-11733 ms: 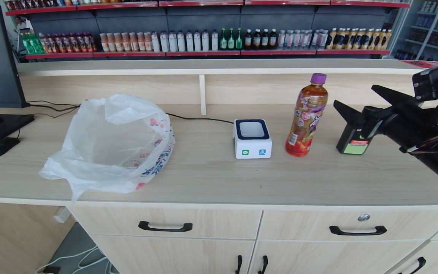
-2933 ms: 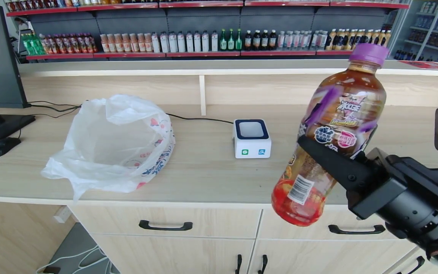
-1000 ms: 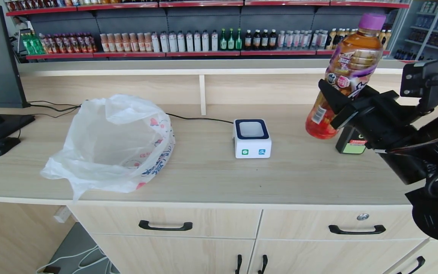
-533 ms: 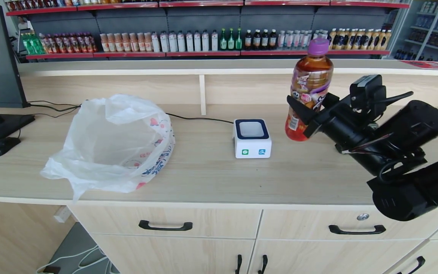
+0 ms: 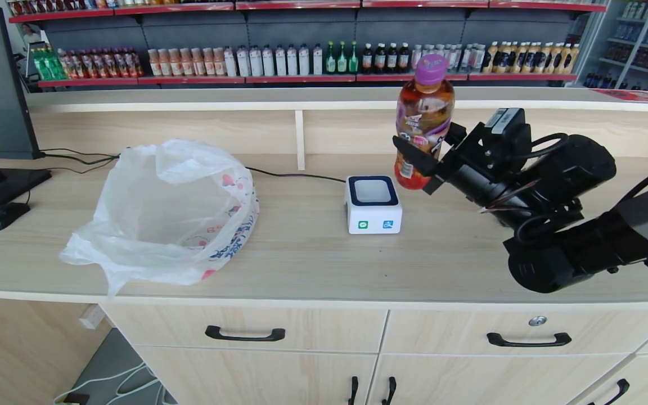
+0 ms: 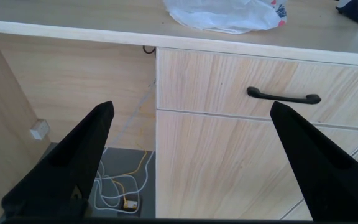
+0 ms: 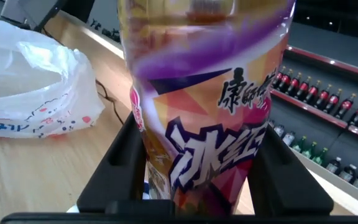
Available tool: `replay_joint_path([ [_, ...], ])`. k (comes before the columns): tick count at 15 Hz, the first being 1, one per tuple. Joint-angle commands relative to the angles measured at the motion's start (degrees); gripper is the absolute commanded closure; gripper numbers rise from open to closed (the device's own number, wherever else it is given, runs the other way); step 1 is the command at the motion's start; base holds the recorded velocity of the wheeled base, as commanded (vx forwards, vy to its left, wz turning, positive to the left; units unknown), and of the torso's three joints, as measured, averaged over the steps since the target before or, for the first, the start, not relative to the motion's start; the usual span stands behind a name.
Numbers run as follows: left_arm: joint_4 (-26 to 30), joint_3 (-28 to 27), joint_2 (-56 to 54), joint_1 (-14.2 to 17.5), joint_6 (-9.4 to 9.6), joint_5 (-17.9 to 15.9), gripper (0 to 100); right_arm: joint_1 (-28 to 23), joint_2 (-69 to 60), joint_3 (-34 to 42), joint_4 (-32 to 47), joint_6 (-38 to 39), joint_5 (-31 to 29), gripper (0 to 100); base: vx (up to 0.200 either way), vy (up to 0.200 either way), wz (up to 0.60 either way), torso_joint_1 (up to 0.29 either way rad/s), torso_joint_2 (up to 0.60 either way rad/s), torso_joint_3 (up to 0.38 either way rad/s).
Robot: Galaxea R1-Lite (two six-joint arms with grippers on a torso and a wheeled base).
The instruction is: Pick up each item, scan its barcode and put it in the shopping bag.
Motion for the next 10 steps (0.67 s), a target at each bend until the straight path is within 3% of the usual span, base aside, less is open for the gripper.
replay_joint_path([
  [1,0.0,0.0,0.1,0.1,0.00,0.0,0,0.1,1.7,-0.6,0.0,-1.2,2.5,100,0.000,0.000,0.00,0.000,0.00,0.000],
  [4,0.0,0.0,0.1,0.0,0.00,0.0,0,-0.1,3.6,-3.5,0.0,-3.2,6.9,100,0.000,0.000,0.00,0.000,0.00,0.000],
  [10,0.0,0.0,0.1,0.0,0.00,0.0,0,-0.3,4.0,-4.3,0.0,-4.3,5.4,100,0.000,0.000,0.00,0.000,0.00,0.000],
])
